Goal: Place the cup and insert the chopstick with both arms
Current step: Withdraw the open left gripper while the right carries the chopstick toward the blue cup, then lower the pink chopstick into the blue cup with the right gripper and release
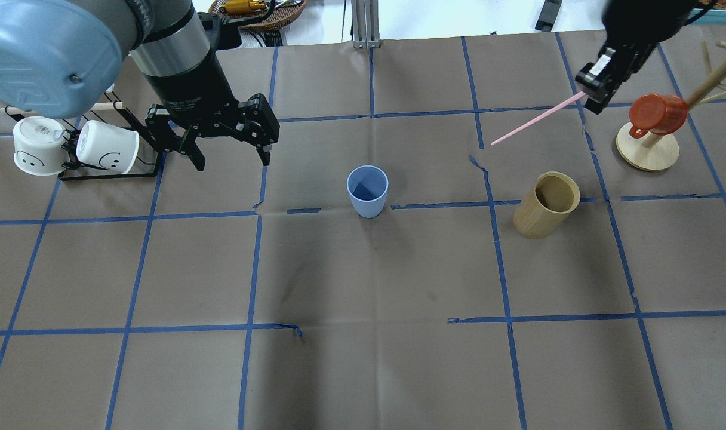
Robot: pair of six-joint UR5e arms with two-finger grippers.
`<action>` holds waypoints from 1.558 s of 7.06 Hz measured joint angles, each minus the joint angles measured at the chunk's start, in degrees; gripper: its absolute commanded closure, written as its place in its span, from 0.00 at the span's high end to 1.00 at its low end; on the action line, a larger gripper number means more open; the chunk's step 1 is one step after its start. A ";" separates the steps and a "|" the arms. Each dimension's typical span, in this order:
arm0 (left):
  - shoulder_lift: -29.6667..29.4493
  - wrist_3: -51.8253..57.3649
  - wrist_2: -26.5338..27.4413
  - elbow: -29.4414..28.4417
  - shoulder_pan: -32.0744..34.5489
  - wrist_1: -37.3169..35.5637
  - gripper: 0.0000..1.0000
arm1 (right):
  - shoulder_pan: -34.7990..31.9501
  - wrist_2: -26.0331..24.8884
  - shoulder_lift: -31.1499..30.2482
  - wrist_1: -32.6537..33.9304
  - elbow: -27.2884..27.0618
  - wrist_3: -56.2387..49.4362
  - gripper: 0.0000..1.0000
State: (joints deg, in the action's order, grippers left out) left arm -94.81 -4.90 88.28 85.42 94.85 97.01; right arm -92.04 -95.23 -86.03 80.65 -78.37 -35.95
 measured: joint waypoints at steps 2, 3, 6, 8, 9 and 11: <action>0.36 0.63 0.63 0.08 -0.45 -1.35 1.00 | -7.17 -0.09 0.99 0.07 0.19 9.09 0.01; 0.37 1.68 0.65 0.18 -0.88 -2.60 1.00 | -9.66 -0.13 1.78 0.10 0.30 12.07 0.01; 0.88 4.02 0.55 1.53 -1.62 -5.34 1.00 | -14.68 0.01 3.98 0.77 0.39 18.65 0.01; 1.06 4.12 0.57 1.73 -1.67 -5.65 1.00 | -15.05 0.34 5.26 1.69 0.07 19.61 0.01; 1.09 4.09 0.57 1.75 -1.68 -5.68 1.00 | -15.11 0.61 6.22 2.80 0.02 20.33 0.01; 1.11 4.01 0.55 1.76 -1.68 -5.69 1.00 | -15.38 0.81 8.42 4.84 -0.06 22.58 0.01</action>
State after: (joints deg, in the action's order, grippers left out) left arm -93.70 -0.89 88.84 87.18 93.16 91.32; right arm -107.42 -94.42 -77.61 85.49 -78.43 -13.37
